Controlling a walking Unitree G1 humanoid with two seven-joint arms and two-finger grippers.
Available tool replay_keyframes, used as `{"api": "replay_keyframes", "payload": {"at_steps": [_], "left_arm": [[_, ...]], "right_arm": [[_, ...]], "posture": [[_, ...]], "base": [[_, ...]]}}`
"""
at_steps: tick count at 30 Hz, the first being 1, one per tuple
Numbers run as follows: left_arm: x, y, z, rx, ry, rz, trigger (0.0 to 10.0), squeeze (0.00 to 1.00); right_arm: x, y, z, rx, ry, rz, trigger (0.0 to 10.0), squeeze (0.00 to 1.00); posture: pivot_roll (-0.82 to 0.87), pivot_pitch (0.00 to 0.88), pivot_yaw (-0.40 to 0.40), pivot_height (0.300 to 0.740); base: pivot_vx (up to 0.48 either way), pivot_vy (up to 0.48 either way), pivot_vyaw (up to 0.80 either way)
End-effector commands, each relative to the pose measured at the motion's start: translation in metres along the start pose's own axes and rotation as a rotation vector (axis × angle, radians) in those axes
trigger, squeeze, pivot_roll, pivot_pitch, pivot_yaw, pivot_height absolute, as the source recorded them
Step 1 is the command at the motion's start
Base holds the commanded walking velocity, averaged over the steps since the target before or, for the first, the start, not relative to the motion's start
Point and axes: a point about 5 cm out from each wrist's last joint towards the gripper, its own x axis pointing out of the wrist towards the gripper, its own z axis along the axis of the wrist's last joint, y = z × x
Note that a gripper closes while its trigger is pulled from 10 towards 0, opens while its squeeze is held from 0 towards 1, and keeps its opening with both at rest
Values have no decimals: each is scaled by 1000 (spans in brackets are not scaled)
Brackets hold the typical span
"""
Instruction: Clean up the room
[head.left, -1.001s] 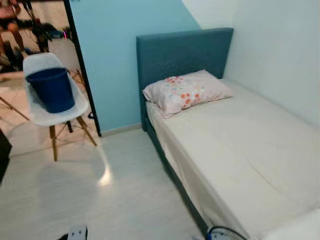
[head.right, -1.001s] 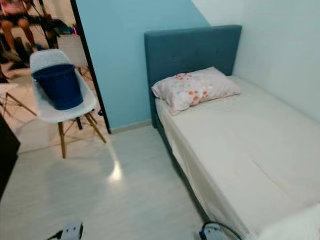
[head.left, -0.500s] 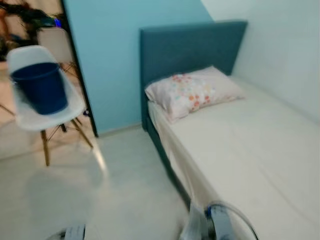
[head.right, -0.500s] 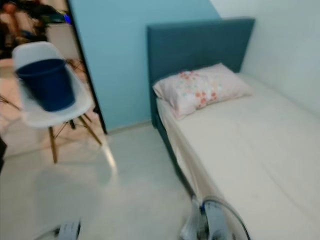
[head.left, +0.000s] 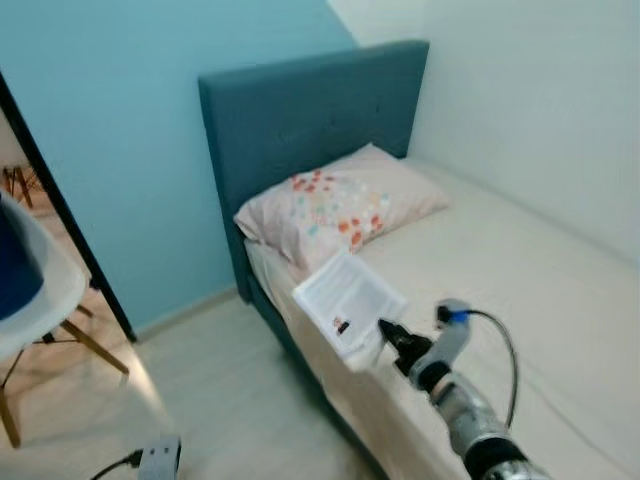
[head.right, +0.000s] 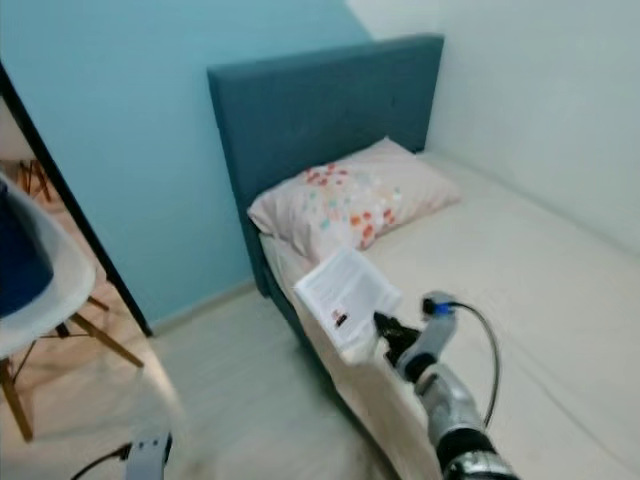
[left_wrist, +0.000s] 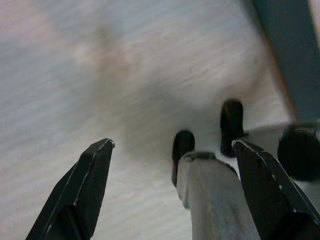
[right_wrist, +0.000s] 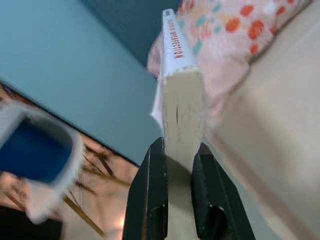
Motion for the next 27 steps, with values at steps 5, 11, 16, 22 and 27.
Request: {"api": "replay_keyframes", "payload": {"at_steps": [5,11,16,22,27], "left_arm": [[-1,2,-5,10,24,11,10000,0],[-1,2,-7,-15,28,21,10000,0],[-2,6,-11,-61,38,52,10000,0],[-3,7,-13,-34,62,47,10000,0],[-4,13,-15,-112,71,94,10000,0]], "right_arm": [[15,18,21,13,-78,107,10000,0],[12,12,10,29,-38,59,10000,0],[9,10,6,61,-31,63,10000,0],[7,8,3,89,-19,51,10000,0],[5,3,-2,100,20,13,10000,0]], "posture": [[-83,0,-18,740],[-80,0,-18,740],[-82,0,-18,740],[-81,0,-17,740],[-84,0,-18,740]], "base": [[480,0,0],[456,0,0],[67,0,0],[0,-174,0],[0,-275,0]]}}
